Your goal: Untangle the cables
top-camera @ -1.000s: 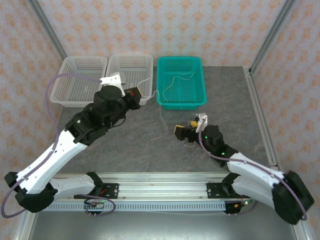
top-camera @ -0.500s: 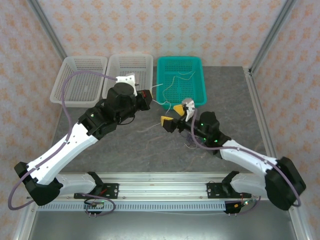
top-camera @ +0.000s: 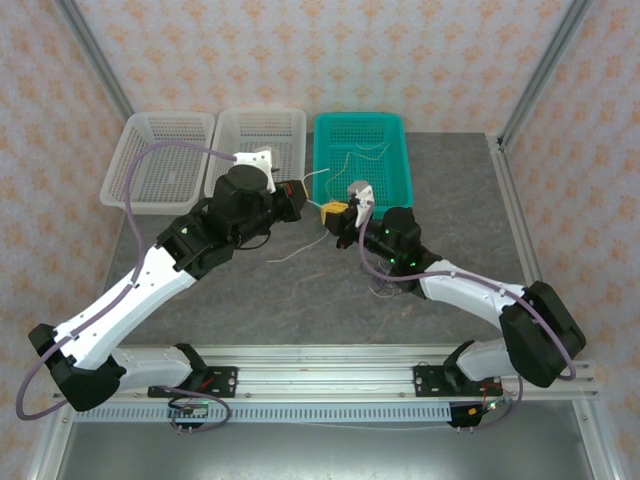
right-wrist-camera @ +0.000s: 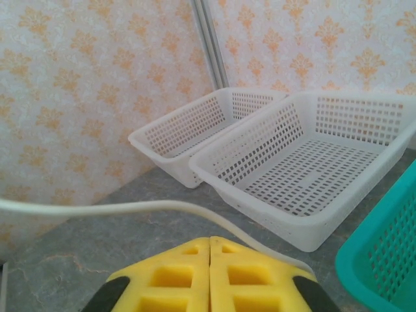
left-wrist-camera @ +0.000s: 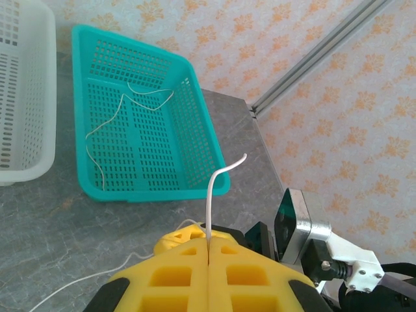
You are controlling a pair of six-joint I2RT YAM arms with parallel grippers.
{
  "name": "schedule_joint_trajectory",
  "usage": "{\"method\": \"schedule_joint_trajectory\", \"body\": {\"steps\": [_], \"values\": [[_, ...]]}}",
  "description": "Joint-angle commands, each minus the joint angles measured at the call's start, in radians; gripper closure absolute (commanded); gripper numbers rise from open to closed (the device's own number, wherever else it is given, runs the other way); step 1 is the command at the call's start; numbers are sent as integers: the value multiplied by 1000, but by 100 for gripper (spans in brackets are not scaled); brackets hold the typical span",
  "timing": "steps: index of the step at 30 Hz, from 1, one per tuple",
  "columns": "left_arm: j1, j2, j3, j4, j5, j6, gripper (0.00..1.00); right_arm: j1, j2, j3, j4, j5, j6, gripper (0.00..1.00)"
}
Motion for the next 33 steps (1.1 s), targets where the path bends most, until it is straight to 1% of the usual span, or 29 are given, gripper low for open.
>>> {"method": "schedule_joint_trajectory", "body": {"steps": [1, 2, 3, 5, 6, 8, 11, 13, 15, 18, 19, 20, 21, 22, 24, 25, 27, 30, 31, 32, 33], "values": [[6, -8, 35, 30, 6, 9, 100, 4, -62, -3, 14, 21, -13, 93], [6, -10, 33, 28, 1, 10, 100, 4, -80, -13, 9, 19, -16, 90], [6, -12, 34, 27, -4, 11, 100, 4, -98, -22, 1, 8, -23, 81], [7, -11, 37, 21, -14, 14, 100, 4, -151, -57, -4, -50, -56, 48], [7, -10, 40, 18, -18, 16, 100, 5, -180, -79, -3, -75, -75, 42], [6, -6, 49, 9, -18, 24, 100, 6, -247, -129, -7, -63, -126, 36], [7, -4, 52, 17, -7, 31, 100, 7, -301, -159, -29, 42, -235, 21], [7, 1, 50, 29, 11, 38, 100, 7, -305, -157, -19, 95, -310, 15], [7, 2, 46, 41, 33, 46, 100, 7, -286, -141, 1, 127, -391, 11], [6, 5, 42, 49, 66, 55, 100, 7, -227, -89, 15, 116, -486, 10], [6, 7, 42, 49, 75, 58, 100, 8, -204, -64, 17, 105, -500, 11], [7, 7, 42, 47, 81, 57, 100, 8, -181, -40, 20, 93, -505, 14], [6, 7, 42, 46, 84, 57, 100, 7, -168, -16, 20, 83, -498, 20], [6, 7, 42, 45, 81, 57, 100, 7, -138, 8, 17, 74, -483, 35], [6, 3, 41, 42, 68, 57, 100, 7, -110, 42, 9, 37, -450, 60], [6, 2, 39, 40, 62, 54, 100, 8, -101, 52, 6, 20, -433, 74], [7, -3, 38, 36, 48, 56, 100, 7, -96, 55, -2, -1, -405, 100], [6, -12, 33, 34, 27, 59, 100, 8, -117, 25, 21, 19, -360, 100], [7, -15, 31, 35, 23, 62, 95, 9, -131, 17, 19, 38, -339, 100], [6, -18, 28, 39, 21, 67, 85, 8, -142, 17, 11, 59, -321, 100], [6, -24, 21, 48, 25, 75, 73, 8, -154, 22, -10, 82, -304, 100]]}}
